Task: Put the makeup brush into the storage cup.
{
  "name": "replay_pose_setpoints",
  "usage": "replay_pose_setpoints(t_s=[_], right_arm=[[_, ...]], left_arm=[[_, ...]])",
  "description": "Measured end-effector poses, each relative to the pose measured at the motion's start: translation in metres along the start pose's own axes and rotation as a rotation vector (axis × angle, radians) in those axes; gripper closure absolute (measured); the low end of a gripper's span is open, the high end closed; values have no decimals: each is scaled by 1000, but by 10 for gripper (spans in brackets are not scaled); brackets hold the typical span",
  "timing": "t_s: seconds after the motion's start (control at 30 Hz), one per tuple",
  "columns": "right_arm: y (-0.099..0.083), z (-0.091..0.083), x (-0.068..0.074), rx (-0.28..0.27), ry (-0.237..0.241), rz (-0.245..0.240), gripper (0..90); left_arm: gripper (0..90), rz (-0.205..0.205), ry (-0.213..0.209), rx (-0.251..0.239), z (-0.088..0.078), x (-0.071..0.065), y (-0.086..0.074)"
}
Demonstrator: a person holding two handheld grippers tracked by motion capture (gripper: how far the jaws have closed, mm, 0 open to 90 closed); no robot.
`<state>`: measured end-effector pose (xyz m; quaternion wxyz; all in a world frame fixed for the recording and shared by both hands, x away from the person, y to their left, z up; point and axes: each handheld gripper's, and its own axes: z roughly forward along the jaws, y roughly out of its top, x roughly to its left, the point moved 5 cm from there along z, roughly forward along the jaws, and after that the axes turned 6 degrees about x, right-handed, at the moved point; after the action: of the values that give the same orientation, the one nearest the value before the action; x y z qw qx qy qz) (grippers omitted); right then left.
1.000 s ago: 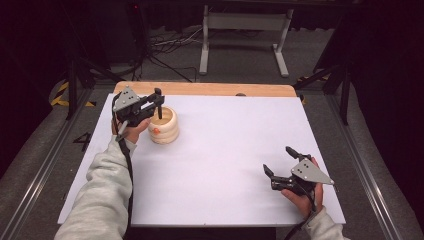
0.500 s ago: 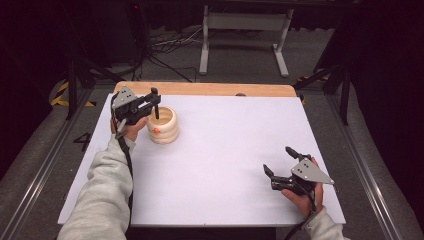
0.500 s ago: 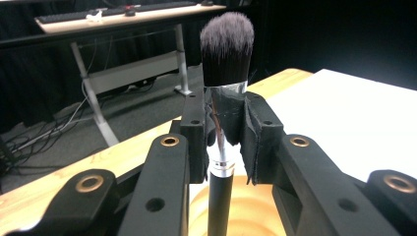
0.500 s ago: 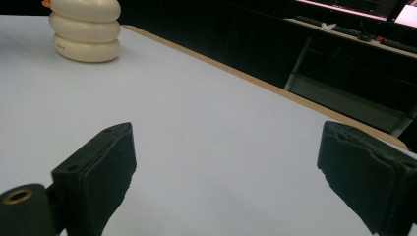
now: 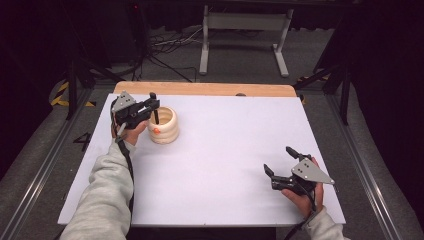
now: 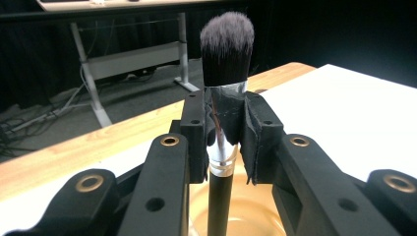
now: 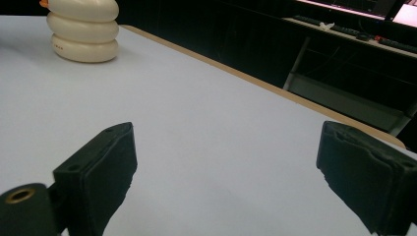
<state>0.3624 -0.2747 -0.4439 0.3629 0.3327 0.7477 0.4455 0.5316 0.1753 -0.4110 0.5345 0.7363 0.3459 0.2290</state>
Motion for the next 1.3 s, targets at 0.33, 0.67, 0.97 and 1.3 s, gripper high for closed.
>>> replay_pose_setpoints(t_s=[0.33,0.67,0.97,1.3], right_arm=[[0,0,1,5,5,-2,87],[0,0,0,3,6,2,87],[0,0,0,5,6,3,87],[0,0,0,6,6,2,87]], left_arm=[[740,-24,-19,-5,2,-3,-11],[740,-23,-24,19,5,-8,-18],[739,-24,-24,28,3,-8,-20],[738,-21,-15,32,3,-8,-19]])
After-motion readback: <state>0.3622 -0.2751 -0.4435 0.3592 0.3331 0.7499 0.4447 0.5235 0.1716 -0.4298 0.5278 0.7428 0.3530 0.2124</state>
